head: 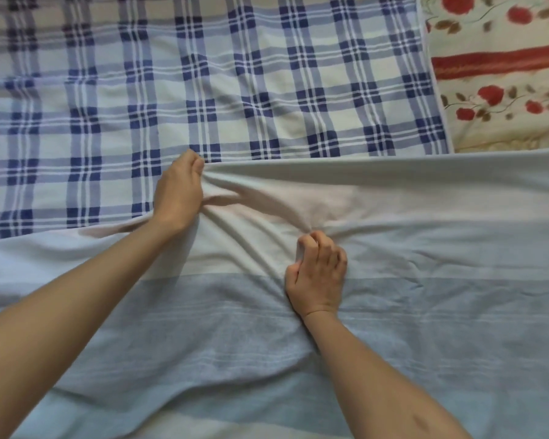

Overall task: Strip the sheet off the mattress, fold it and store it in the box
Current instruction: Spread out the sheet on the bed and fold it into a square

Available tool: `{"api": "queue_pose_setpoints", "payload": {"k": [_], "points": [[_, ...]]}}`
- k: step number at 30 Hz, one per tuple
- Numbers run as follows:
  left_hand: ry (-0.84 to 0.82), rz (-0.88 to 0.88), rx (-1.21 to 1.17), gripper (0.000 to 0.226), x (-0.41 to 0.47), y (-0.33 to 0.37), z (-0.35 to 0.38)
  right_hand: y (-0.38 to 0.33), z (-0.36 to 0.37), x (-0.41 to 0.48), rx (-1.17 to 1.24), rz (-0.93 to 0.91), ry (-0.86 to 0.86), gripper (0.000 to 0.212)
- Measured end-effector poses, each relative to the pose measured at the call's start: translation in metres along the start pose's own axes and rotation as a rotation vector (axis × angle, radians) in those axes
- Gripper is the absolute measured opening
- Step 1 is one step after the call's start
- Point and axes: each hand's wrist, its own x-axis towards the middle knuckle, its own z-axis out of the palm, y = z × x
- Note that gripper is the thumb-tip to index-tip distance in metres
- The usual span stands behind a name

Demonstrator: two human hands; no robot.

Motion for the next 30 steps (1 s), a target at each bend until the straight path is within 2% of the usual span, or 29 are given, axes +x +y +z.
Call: {"api": "queue_pose_setpoints", "payload": {"k": [5,7,9,12,16,19,27,29,30], "points": [[-0.166,0.125,0.032,0.031,0.035,0.002,-0.019,-0.001,0.0,0.001,-0.004,0.001,0.0,0.043],[-0.197,0.207,0.12,0.043,0.04,0.005,-0.026,0.0,0.0,0.001,-0.008,0.001,-0.006,0.043],[-0.184,0.254,0.197,0.048,0.041,0.006,-0.028,-0.001,0.0,0.0,-0.02,0.003,-0.017,0.043],[-0.133,0.266,0.264,0.041,0.04,-0.001,-0.017,-0.002,-0.001,0.002,-0.023,0.01,-0.028,0.042],[-0.099,0.198,0.305,0.03,0.039,-0.017,0.008,-0.002,0.0,0.001,-0.028,0.004,-0.035,0.043],[-0.089,0.152,0.333,0.031,0.035,-0.019,0.01,-0.002,0.001,0.001,-0.023,0.003,-0.037,0.043],[-0.181,-0.093,0.392,0.045,-0.002,-0.063,-0.054,-0.002,-0.002,0.003,-0.031,0.014,-0.065,0.044],[-0.184,-0.076,0.371,0.043,-0.009,-0.07,-0.072,-0.004,-0.003,0.003,-0.029,0.014,-0.065,0.044],[-0.162,0.009,0.368,0.038,-0.013,-0.074,-0.076,-0.003,-0.003,0.002,-0.033,0.015,-0.065,0.044]]}}
